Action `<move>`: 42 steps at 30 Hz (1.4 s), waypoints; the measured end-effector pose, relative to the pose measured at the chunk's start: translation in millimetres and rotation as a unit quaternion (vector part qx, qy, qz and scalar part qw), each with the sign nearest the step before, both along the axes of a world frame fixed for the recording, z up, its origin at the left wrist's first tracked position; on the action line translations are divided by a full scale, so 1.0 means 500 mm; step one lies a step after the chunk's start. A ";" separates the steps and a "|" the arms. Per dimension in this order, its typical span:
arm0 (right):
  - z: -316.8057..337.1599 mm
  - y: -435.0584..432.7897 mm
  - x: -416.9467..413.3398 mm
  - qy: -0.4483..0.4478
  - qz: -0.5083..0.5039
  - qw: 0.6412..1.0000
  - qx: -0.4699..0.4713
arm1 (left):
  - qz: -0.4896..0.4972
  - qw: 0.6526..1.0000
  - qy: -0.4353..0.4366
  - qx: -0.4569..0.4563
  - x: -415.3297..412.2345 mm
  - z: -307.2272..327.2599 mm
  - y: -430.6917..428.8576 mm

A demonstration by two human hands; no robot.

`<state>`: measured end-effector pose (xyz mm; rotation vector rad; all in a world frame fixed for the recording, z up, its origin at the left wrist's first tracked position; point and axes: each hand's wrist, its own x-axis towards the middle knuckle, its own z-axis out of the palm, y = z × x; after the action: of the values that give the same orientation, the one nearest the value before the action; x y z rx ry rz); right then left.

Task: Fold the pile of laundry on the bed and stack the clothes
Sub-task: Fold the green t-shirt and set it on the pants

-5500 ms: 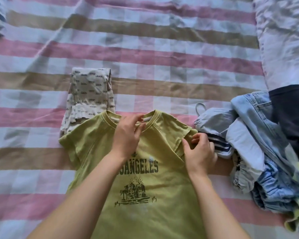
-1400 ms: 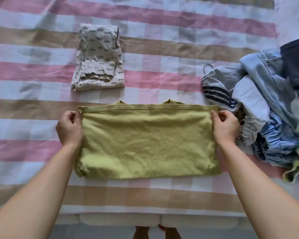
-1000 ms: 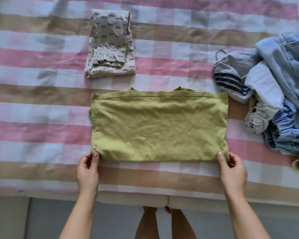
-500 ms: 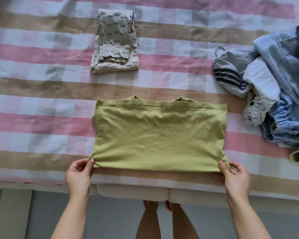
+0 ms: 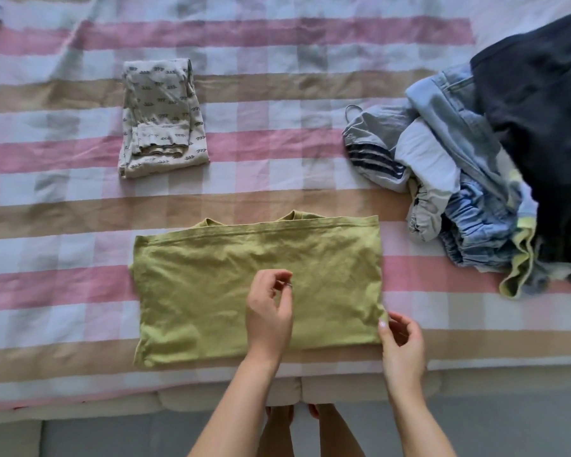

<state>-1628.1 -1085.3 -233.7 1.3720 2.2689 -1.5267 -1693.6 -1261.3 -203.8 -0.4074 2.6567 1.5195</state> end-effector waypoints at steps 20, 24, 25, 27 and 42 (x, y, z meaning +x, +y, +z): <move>0.045 -0.041 0.017 0.065 -0.035 0.993 -0.095 | -0.076 0.988 -0.100 -0.088 -0.144 -0.071 0.219; 0.097 -0.093 0.009 0.183 0.118 0.976 -0.008 | 0.026 0.971 -0.156 0.177 -0.154 -0.020 0.134; 0.108 -0.114 0.008 0.215 0.170 0.962 0.016 | 0.044 0.958 -0.160 0.232 -0.154 -0.006 0.098; 0.123 -0.169 0.010 0.260 0.255 0.930 0.047 | 0.056 0.934 -0.160 0.316 -0.149 0.019 0.015; 0.027 -0.560 0.031 0.169 0.519 0.837 0.049 | 0.141 0.939 -0.175 0.261 -0.082 -0.055 -0.454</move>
<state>-1612.7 -1365.1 -220.2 -0.2635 2.5450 -1.2537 -1734.4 -1488.6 -231.3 -0.9366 1.8936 1.9277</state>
